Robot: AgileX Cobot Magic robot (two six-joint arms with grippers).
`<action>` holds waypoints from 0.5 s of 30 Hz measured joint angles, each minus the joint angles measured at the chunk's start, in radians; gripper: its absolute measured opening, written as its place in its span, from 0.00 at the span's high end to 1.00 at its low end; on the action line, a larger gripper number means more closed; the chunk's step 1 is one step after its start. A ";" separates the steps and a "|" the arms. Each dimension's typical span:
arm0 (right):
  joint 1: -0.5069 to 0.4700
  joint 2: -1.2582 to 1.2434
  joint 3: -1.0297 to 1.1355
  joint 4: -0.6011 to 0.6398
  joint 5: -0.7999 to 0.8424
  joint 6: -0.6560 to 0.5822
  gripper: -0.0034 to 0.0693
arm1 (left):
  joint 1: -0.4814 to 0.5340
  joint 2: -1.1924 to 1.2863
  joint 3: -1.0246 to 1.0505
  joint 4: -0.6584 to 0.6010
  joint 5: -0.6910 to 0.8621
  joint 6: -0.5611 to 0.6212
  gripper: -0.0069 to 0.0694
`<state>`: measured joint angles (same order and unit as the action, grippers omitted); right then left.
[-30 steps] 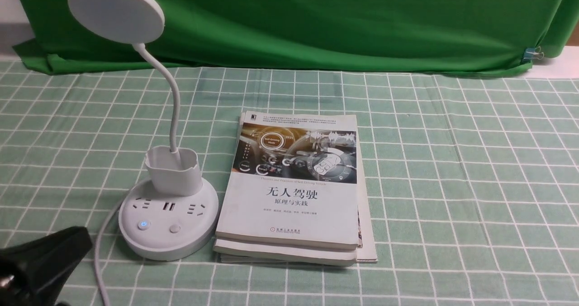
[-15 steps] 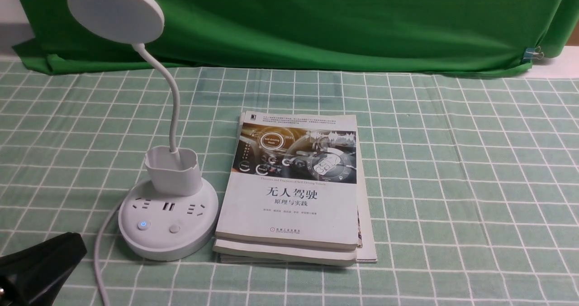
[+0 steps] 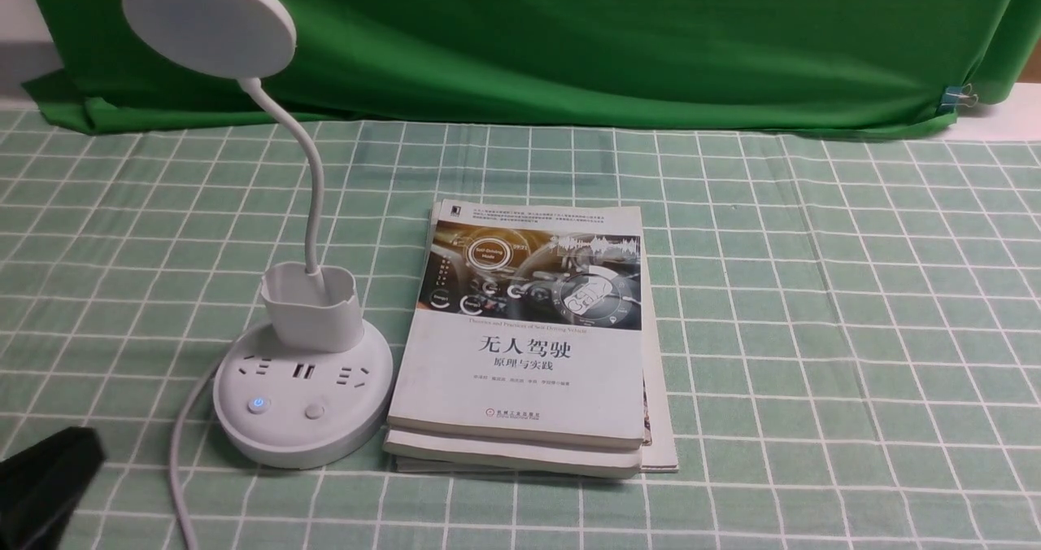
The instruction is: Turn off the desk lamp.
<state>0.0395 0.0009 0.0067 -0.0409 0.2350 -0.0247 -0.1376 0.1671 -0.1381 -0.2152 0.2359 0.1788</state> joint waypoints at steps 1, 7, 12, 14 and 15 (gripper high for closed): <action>0.000 0.000 0.000 0.000 0.000 0.000 0.62 | 0.033 -0.031 0.032 0.005 -0.015 -0.002 0.91; 0.000 0.000 0.000 0.000 0.000 0.000 0.62 | 0.129 -0.150 0.139 0.014 -0.017 -0.003 0.91; 0.000 0.000 0.000 0.000 0.001 0.000 0.62 | 0.168 -0.168 0.143 0.016 0.015 -0.026 0.91; 0.000 0.000 0.000 0.000 0.000 0.000 0.62 | 0.170 -0.168 0.143 0.016 0.042 -0.034 0.91; 0.000 0.000 0.000 0.000 0.000 0.000 0.62 | 0.170 -0.168 0.143 0.016 0.048 -0.038 0.91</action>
<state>0.0395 0.0009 0.0067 -0.0409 0.2346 -0.0247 0.0319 -0.0010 0.0053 -0.1991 0.2835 0.1407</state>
